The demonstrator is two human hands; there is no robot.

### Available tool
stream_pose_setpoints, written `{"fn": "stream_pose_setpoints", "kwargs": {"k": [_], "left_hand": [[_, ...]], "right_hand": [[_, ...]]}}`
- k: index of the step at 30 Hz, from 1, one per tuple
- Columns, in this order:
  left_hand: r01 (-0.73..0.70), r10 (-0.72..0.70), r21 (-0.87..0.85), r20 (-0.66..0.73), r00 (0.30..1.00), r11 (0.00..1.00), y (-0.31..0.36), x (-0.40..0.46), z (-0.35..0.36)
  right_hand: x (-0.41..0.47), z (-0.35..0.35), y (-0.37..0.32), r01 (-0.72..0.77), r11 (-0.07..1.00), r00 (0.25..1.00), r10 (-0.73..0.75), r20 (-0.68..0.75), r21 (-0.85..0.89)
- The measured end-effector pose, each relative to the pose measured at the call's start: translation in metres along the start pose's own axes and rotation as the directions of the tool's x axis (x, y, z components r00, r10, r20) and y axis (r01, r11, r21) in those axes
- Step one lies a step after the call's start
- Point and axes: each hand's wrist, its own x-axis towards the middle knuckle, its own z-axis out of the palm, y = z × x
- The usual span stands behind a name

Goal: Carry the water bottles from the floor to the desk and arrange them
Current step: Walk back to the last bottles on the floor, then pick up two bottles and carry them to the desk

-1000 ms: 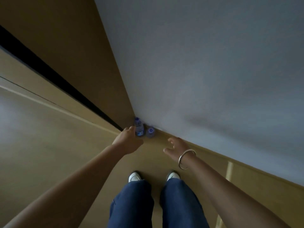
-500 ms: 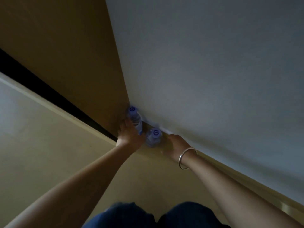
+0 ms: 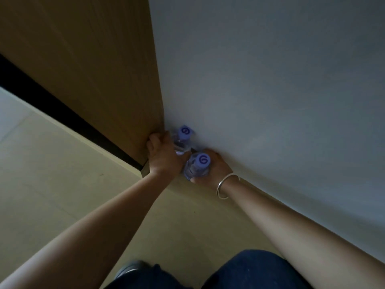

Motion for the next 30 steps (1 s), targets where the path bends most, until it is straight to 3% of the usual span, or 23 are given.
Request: {"fn": "stream_pose_setpoints", "kwargs": {"k": [3, 7, 11, 14, 21, 30], "left_hand": [[-0.017, 0.02, -0.041, 0.066, 0.998, 0.999, -0.001, 0.007, 0.002], [0.125, -0.095, -0.338, 0.104, 0.99, 0.933, -0.007, 0.013, -0.006], [0.014, 0.004, -0.175, 0.1, 0.995, 0.984, -0.012, 0.003, -0.007], [-0.051, 0.068, -0.161, 0.104, 0.992, 0.986, -0.015, -0.003, -0.011], [-0.02, 0.045, -0.18, 0.134, 0.99, 0.983, -0.016, -0.025, -0.034], [0.16, -0.152, -0.19, 0.056, 0.987, 0.969, 0.009, -0.146, -0.16]], "right_hand": [[0.003, 0.003, 0.002, 0.024, 0.996, 0.998, -0.02, -0.053, 0.086], [0.005, 0.006, 0.001, 0.035, 0.993, 0.995, -0.024, -0.1, 0.111], [-0.004, 0.004, -0.007, 0.046, 0.984, 0.985, -0.016, -0.173, 0.17], [-0.012, 0.001, -0.011, 0.029, 0.976, 0.981, 0.013, -0.193, 0.214], [-0.032, -0.018, -0.019, 0.092, 0.988, 0.959, -0.053, -0.279, 0.128], [-0.152, -0.107, -0.102, 0.171, 0.981, 0.976, -0.156, -0.155, 0.089]]}}
